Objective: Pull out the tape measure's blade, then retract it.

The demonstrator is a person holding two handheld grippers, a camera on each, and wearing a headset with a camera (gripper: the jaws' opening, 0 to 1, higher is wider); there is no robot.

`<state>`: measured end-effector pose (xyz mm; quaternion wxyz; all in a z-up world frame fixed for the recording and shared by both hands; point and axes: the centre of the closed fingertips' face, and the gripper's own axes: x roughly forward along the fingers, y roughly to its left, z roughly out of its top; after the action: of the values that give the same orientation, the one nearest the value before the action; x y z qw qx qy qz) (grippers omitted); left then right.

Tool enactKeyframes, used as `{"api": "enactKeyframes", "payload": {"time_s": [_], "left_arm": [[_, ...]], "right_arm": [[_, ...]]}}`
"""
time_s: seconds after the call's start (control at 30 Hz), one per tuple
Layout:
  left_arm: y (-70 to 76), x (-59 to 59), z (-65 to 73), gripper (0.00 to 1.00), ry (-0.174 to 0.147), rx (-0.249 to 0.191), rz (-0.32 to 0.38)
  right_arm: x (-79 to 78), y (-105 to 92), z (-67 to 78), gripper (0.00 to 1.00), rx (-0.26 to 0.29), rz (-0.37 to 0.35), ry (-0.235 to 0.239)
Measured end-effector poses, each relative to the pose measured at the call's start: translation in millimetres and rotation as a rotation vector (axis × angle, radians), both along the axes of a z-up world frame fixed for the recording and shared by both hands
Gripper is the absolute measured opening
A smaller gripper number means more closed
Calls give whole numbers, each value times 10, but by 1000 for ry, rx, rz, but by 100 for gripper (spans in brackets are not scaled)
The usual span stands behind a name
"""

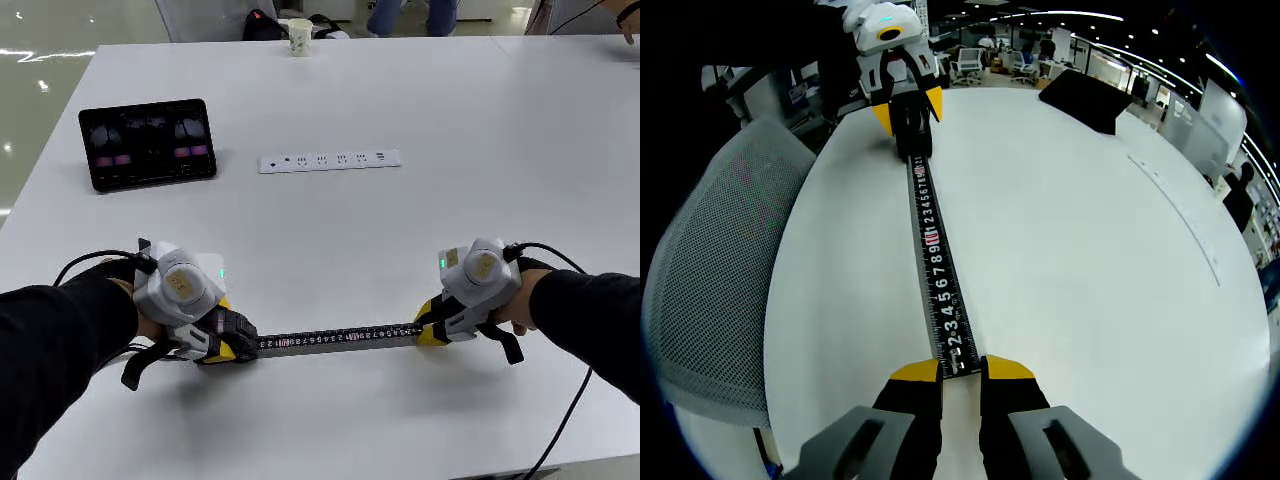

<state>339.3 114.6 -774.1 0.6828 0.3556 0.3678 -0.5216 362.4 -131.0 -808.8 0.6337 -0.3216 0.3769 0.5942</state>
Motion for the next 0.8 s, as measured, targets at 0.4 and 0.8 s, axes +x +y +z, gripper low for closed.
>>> {"api": "enactKeyframes", "payload": {"time_s": [0.4, 0.8], "left_arm": [[-29, -7, 13, 31, -11, -27, 1], [-36, 3, 0, 31, 3, -9, 1]], "right_arm": [[-14, 22, 4, 12, -25, 35, -13], [-10, 32, 4, 13, -56, 10, -13]]}}
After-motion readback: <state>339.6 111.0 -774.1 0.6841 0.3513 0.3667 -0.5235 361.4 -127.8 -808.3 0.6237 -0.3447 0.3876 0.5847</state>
